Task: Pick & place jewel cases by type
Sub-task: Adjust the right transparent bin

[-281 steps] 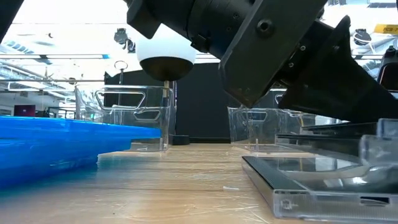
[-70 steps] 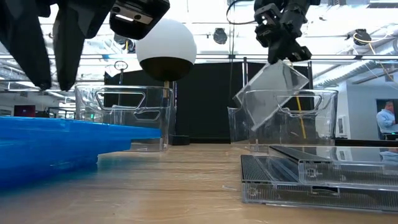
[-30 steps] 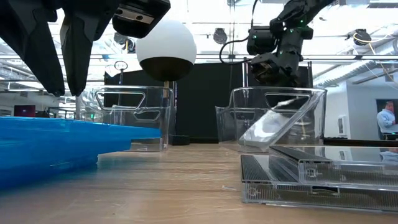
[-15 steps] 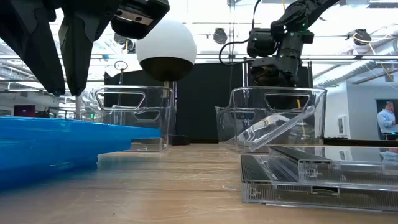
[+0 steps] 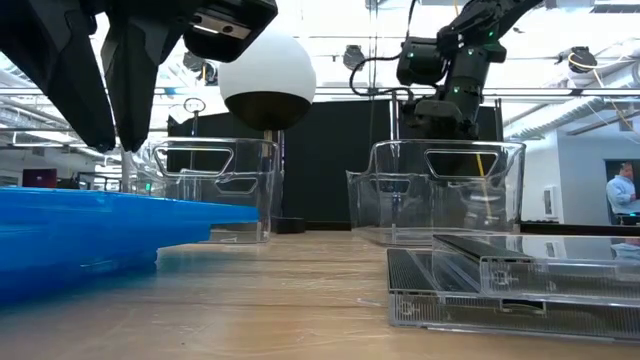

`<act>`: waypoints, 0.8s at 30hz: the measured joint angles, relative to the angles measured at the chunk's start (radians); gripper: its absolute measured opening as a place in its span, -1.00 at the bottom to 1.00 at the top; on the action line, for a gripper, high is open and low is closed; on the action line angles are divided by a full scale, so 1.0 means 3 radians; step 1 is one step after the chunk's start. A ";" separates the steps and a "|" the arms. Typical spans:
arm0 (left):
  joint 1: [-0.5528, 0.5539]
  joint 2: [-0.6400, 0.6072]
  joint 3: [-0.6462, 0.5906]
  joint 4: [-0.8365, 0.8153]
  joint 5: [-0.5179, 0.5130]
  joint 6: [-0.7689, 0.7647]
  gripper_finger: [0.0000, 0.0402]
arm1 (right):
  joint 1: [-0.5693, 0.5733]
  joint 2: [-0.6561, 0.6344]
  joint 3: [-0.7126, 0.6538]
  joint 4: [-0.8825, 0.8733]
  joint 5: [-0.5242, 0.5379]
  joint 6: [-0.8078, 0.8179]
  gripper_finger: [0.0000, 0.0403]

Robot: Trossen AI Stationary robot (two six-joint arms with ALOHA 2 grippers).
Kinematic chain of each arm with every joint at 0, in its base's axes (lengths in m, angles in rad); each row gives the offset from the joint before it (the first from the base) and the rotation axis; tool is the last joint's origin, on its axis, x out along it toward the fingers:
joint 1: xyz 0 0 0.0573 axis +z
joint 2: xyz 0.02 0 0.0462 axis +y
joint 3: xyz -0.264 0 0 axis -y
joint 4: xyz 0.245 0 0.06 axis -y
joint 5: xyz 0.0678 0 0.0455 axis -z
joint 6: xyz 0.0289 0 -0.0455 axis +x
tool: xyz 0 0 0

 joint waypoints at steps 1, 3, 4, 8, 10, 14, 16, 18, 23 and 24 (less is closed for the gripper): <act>0.0000 0.0000 0.0000 0.0002 0.0000 -0.0001 -0.77 | 0.0000 -0.0047 0.0000 -0.0002 -0.0003 -0.0028 -0.13; 0.0000 0.0000 0.0001 0.0002 0.0000 -0.0004 -0.77 | 0.0000 -0.0179 0.0006 -0.0007 -0.0062 -0.0058 -0.13; -0.0001 0.0000 0.0001 -0.0003 0.0001 -0.0017 -0.77 | 0.0001 -0.0260 0.0019 -0.0024 -0.0111 -0.0059 -0.13; -0.0033 -0.0001 0.0001 -0.0096 0.0025 -0.0075 -0.77 | 0.0181 -0.0699 0.0084 -0.0061 -0.0175 -0.0253 -0.13; -0.0066 -0.0001 0.0001 -0.0117 0.0029 -0.0084 -0.77 | 0.0394 -0.0958 0.0084 0.0028 -0.0123 -0.0487 -0.12; -0.0120 -0.0002 0.0003 -0.0277 0.0031 -0.0203 -0.77 | 0.1017 -0.1390 0.0086 0.0372 0.0348 -0.0744 -0.12; -0.0151 -0.0036 0.0003 -0.0380 0.0033 -0.0289 -0.77 | 0.1327 -0.1510 0.0090 0.0468 0.0526 -0.0807 -0.13; -0.0183 -0.0082 0.0026 -0.0437 0.0027 -0.0384 -0.77 | 0.1603 -0.1549 0.0092 0.0460 0.0672 -0.0810 -0.14; -0.0443 -0.0432 0.0051 -0.0552 -0.0090 -0.0566 -0.77 | 0.2094 -0.1338 0.0089 0.0385 0.0891 -0.0622 -0.15; -0.0528 -0.0536 0.0051 -0.0597 -0.0175 -0.0611 -0.77 | 0.2178 -0.1260 0.0088 0.0398 0.0939 -0.0574 -0.15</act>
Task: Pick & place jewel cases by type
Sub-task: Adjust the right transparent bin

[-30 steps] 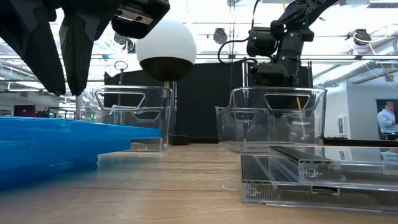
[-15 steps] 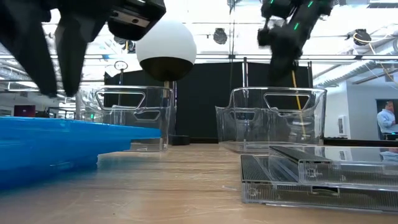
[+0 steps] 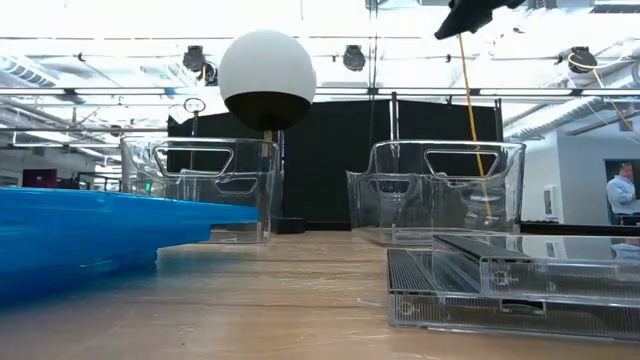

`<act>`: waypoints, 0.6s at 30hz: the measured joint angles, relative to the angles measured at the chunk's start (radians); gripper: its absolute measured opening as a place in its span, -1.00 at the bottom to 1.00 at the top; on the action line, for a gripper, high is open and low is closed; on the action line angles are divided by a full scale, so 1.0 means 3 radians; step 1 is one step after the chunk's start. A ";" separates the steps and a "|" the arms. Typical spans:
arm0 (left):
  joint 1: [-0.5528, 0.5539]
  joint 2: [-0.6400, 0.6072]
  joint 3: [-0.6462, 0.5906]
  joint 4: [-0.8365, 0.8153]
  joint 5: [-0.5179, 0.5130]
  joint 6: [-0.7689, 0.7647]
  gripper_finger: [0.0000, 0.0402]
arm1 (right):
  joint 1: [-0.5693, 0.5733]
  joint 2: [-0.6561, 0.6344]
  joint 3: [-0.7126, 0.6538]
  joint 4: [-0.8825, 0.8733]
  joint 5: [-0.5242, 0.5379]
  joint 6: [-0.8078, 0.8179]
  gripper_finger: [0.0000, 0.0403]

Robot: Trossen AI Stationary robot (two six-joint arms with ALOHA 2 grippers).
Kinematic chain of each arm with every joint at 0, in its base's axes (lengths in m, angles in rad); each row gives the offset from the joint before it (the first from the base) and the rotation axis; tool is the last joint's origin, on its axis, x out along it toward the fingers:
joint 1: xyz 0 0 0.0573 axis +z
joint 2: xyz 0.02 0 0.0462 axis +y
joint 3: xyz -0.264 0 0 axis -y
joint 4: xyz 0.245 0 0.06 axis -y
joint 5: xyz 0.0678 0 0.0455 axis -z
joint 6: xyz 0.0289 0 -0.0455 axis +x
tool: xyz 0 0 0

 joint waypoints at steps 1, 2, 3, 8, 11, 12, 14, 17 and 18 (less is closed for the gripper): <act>-0.0104 -0.0111 -0.0011 -0.0035 -0.0114 -0.0045 -0.77 | 0.0072 0.0087 0.0000 0.0039 0.0064 0.0028 -0.15; -0.0199 -0.0230 -0.0043 -0.0044 -0.0234 -0.0079 -0.77 | 0.0141 0.0170 0.0000 0.0076 0.0142 0.0033 -0.15; -0.0310 -0.0352 -0.0093 -0.0026 -0.0357 -0.0089 -0.77 | 0.0201 0.0250 0.0000 0.0083 0.0219 0.0016 -0.15; -0.0836 -0.1100 -0.0753 0.0570 -0.1230 0.0161 -0.77 | 0.0290 0.0564 -0.0001 0.0174 0.0356 -0.0021 -0.15; -0.0819 -0.1654 -0.1344 0.1485 -0.1527 0.0724 -0.77 | 0.0268 0.0676 -0.0001 0.0364 0.0310 -0.0089 -0.15; -0.0716 -0.1832 -0.1524 0.1784 -0.1450 0.0889 -0.77 | 0.0253 0.0698 -0.0001 0.0412 0.0256 -0.0130 -0.15; -0.0400 -0.2166 -0.1843 0.2200 -0.0910 0.1127 -0.77 | 0.0221 0.0721 -0.0001 0.0572 0.0175 -0.0205 -0.15; 0.0187 -0.2601 -0.2290 0.2416 0.0025 0.1169 -0.79 | 0.0213 0.0716 -0.0001 0.0727 0.0178 -0.0259 -0.15; 0.0391 -0.2751 -0.2430 0.2489 0.0315 0.1112 -0.82 | 0.0213 0.0716 -0.0001 0.0757 0.0177 -0.0272 -0.15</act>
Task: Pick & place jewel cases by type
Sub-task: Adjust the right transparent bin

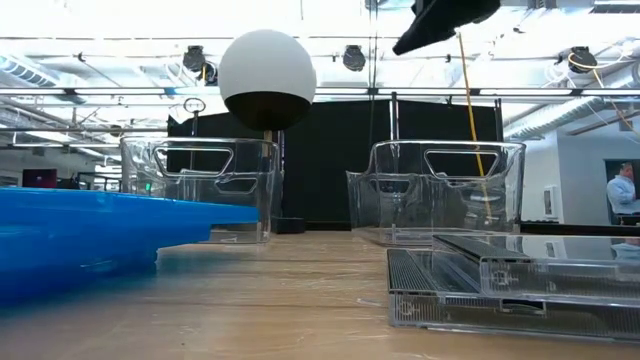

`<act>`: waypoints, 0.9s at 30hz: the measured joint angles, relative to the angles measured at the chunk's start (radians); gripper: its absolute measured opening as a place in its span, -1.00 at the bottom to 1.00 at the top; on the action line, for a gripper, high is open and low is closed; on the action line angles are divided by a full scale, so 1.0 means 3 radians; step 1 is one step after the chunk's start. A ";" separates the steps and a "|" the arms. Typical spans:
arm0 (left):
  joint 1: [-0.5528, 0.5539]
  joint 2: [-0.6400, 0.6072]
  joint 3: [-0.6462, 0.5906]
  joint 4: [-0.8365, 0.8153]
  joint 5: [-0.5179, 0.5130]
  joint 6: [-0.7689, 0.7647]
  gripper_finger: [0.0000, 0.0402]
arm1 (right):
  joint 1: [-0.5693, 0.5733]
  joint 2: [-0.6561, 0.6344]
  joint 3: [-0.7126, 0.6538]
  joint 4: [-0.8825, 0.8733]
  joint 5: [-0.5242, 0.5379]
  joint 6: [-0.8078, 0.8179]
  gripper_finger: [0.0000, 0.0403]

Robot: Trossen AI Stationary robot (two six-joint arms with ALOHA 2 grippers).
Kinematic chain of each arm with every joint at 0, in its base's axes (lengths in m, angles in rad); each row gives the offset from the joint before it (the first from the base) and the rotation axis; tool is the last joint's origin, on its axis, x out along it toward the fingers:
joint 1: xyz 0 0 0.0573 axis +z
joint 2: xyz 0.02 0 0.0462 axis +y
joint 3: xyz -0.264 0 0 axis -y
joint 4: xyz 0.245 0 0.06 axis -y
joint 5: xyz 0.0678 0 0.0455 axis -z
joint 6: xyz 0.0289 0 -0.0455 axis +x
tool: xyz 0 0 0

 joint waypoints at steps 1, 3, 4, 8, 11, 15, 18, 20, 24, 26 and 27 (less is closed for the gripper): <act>0.0187 -0.0155 -0.0131 0.0091 0.0278 -0.0065 -0.86 | 0.0000 -0.0005 0.0000 0.0001 -0.0001 -0.0007 -0.15; 0.0492 -0.0459 -0.0404 0.0293 0.0743 -0.0197 -0.95 | 0.0000 -0.0033 0.0000 -0.0032 -0.0005 0.0037 -0.15; 0.0586 -0.0619 -0.0570 0.0339 0.0904 -0.0284 -0.97 | 0.0001 -0.0037 0.0000 -0.0032 -0.0004 0.0072 -0.15; 0.0678 -0.1190 -0.1201 0.0676 0.0810 -0.0619 -0.95 | 0.0010 -0.0026 -0.0001 -0.0161 -0.0002 0.0106 -0.15; 0.0634 -0.1498 -0.1630 0.0785 0.0441 -0.0814 -0.97 | 0.0009 -0.0019 0.0000 -0.0236 -0.0001 0.0092 -0.15; 0.0556 -0.1727 -0.2082 0.1196 0.0116 -0.1009 -0.95 | 0.0009 -0.0015 0.0000 -0.0343 0.0098 0.0106 -0.15; 0.0519 -0.1761 -0.2332 0.1529 -0.0070 -0.1010 -0.89 | 0.0009 -0.0005 0.0000 -0.0374 0.0078 0.0130 -0.15; 0.0509 -0.1751 -0.2434 0.1707 -0.0144 -0.1006 -0.87 | 0.0008 0.0025 0.0000 -0.0408 -0.0009 0.0237 -0.15; 0.0507 -0.1752 -0.2435 0.1695 -0.0152 -0.1016 -0.84 | 0.0033 0.0169 0.0000 -0.0683 -0.0075 0.0500 -0.15; 0.0505 -0.1752 -0.2435 0.1692 -0.0141 -0.1051 -0.84 | 0.0054 0.0266 0.0000 -0.0941 -0.0075 0.0637 -0.15; 0.0505 -0.1752 -0.2435 0.1689 -0.0140 -0.1077 -0.84 | 0.0061 0.0312 0.0000 -0.1045 -0.0076 0.0691 -0.15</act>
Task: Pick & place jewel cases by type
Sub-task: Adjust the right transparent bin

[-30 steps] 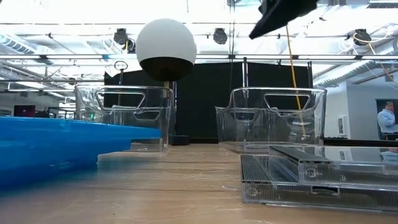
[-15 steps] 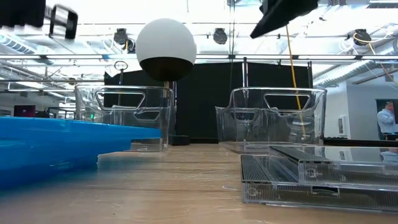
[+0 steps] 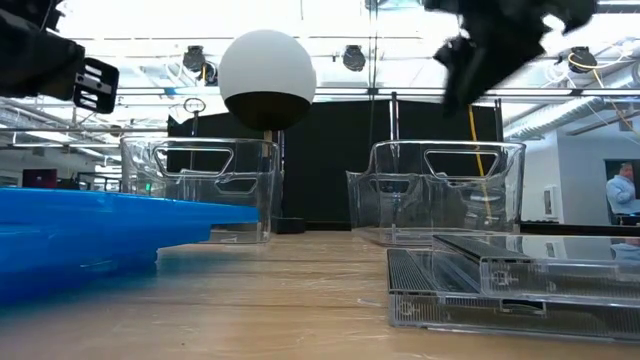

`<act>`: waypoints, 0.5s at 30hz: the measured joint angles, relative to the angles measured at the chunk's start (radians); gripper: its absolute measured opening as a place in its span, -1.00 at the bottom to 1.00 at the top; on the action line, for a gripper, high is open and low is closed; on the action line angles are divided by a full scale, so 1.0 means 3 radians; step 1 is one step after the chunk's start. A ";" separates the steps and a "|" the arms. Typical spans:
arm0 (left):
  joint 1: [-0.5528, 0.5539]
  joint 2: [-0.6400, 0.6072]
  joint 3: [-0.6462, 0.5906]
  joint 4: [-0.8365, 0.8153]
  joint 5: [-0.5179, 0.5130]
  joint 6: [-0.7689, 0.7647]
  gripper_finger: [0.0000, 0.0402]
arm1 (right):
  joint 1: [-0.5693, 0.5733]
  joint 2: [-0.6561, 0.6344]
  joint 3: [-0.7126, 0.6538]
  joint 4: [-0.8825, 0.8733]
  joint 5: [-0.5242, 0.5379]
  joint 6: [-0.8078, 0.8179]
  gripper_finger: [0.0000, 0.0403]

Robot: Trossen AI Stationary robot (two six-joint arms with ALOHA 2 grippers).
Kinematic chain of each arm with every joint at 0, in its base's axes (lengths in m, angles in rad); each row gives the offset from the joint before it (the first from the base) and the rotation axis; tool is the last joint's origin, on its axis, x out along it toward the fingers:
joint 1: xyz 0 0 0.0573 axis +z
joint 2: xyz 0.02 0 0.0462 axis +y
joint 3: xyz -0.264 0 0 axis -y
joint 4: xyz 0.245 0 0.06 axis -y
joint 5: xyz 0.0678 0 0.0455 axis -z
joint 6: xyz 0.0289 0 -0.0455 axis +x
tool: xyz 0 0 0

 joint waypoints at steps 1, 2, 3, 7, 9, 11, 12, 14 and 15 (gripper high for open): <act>0.0000 0.0000 0.0000 0.0004 0.0000 -0.0012 -0.84 | 0.0005 0.0046 0.0000 -0.0085 0.0000 0.0051 -0.15; 0.0000 0.0001 0.0000 0.0015 0.0000 -0.0022 -0.84 | 0.0011 0.0090 -0.0001 -0.0135 -0.0001 0.0091 -0.15; 0.0000 0.0001 0.0000 0.0021 -0.0001 -0.0026 -0.84 | 0.0011 0.0122 -0.0001 -0.0137 0.0000 0.0117 -0.15; 0.0002 0.0001 0.0000 0.0031 0.0000 -0.0057 -0.84 | 0.0006 0.0193 -0.0001 -0.0005 -0.0005 0.0094 -0.15; 0.0003 0.0001 0.0000 0.0029 -0.0001 -0.0071 -0.84 | 0.0005 0.0196 -0.0001 -0.0009 0.0000 0.0079 -0.15; 0.0003 0.0001 0.0000 0.0028 0.0000 -0.0105 -0.84 | -0.0018 0.0209 0.0000 -0.0008 0.0062 0.0172 -0.16; 0.0003 0.0001 0.0000 0.0029 -0.0001 -0.0115 -0.84 | -0.0031 0.0215 0.0000 -0.0027 0.0080 0.0243 -0.17; 0.0003 0.0001 0.0000 0.0030 -0.0001 -0.0144 -0.84 | -0.0061 0.0213 0.0000 -0.0082 0.0072 0.0339 -0.21; 0.0003 0.0001 0.0000 0.0031 -0.0001 -0.0160 -0.84 | -0.0065 0.0210 -0.0002 -0.0078 0.0073 0.0358 -0.24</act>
